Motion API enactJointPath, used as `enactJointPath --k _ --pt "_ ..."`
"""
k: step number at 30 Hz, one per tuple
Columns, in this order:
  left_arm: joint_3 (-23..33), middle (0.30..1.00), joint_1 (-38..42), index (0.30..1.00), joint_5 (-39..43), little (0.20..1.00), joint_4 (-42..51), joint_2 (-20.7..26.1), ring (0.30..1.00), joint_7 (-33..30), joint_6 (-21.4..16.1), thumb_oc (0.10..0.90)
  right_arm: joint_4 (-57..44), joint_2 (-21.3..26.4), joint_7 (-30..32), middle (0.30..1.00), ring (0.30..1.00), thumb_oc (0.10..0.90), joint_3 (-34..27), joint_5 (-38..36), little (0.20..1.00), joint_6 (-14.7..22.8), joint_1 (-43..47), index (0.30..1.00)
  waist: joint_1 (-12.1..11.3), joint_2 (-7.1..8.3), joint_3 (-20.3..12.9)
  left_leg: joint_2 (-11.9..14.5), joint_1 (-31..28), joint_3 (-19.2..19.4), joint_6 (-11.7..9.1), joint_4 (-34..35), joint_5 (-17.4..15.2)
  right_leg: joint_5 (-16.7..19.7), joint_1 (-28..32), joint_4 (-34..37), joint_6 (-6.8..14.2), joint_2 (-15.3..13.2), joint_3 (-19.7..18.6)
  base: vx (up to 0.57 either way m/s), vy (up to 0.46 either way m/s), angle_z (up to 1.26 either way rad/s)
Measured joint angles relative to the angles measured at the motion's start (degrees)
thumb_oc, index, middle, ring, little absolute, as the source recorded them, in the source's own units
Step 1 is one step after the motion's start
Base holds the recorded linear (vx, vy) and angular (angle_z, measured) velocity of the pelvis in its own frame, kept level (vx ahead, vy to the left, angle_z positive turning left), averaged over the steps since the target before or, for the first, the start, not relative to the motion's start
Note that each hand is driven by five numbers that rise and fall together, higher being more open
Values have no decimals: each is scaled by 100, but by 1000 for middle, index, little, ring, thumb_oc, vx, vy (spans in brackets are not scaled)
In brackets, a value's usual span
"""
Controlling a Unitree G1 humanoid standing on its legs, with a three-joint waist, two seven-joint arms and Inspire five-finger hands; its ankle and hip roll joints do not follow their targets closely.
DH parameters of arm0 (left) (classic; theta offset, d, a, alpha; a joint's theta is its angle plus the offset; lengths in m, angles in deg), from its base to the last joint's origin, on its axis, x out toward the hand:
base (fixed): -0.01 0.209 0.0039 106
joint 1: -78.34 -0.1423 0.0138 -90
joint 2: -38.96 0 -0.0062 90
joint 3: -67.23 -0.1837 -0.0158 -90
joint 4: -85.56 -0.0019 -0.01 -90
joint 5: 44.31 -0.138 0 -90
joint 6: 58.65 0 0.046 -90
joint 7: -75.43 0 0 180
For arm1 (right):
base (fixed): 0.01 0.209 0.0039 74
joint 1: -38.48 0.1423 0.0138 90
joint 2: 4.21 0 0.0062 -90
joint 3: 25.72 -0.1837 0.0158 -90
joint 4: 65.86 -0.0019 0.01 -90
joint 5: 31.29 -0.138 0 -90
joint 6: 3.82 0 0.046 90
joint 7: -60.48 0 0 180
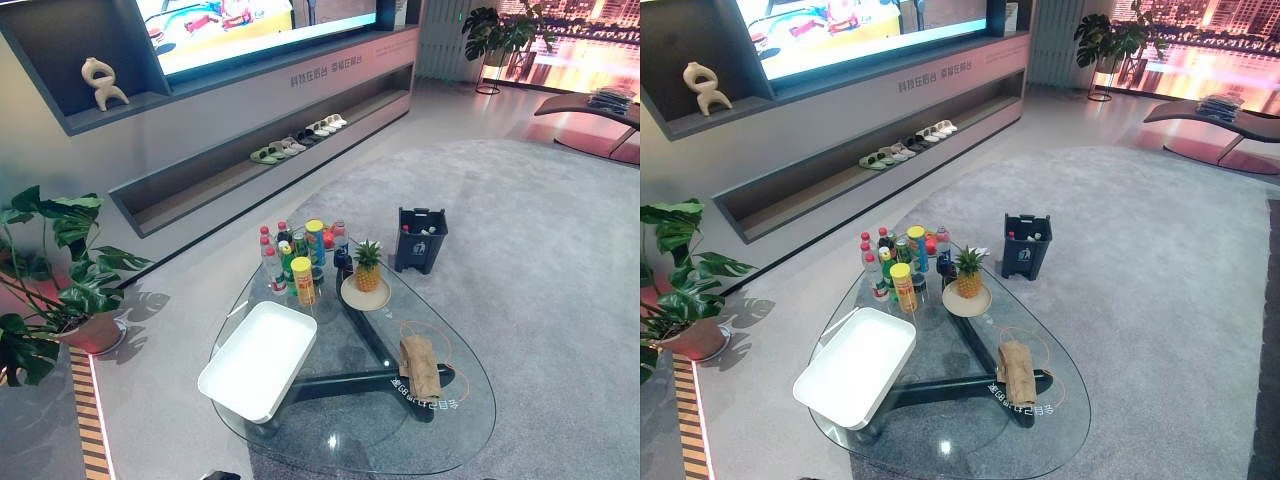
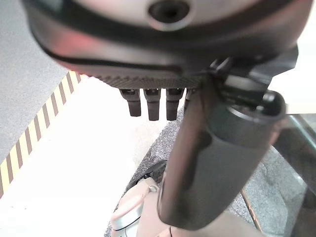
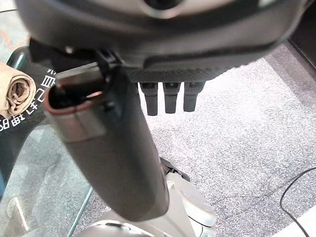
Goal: Wipe the table with a cloth and put it in the basket.
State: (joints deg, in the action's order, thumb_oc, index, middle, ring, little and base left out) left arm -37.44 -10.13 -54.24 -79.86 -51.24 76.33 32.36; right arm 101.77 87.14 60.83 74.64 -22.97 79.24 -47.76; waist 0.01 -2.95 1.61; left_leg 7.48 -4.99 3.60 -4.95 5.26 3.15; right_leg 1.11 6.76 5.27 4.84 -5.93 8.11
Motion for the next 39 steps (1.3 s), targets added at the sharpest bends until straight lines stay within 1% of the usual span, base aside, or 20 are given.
enactJointPath --k 23,39 --pt "16 900 -1 900 26 900 0 -19 900 5 19 800 5 10 2 900 900 800 -3 1 900 1 0 900 -2 -31 -21 -12 -19 -21 -3 -6 3 11 7 0 18 2 19 0 0 0" --pt "184 900 -2 900 28 900 -1 -23 900 3 19 800 6 21 72 900 900 800 -14 -2 900 1 0 900 -6 5 -38 -22 2 -70 -24 -21 17 10 11 -1 19 3 67 0 0 0"
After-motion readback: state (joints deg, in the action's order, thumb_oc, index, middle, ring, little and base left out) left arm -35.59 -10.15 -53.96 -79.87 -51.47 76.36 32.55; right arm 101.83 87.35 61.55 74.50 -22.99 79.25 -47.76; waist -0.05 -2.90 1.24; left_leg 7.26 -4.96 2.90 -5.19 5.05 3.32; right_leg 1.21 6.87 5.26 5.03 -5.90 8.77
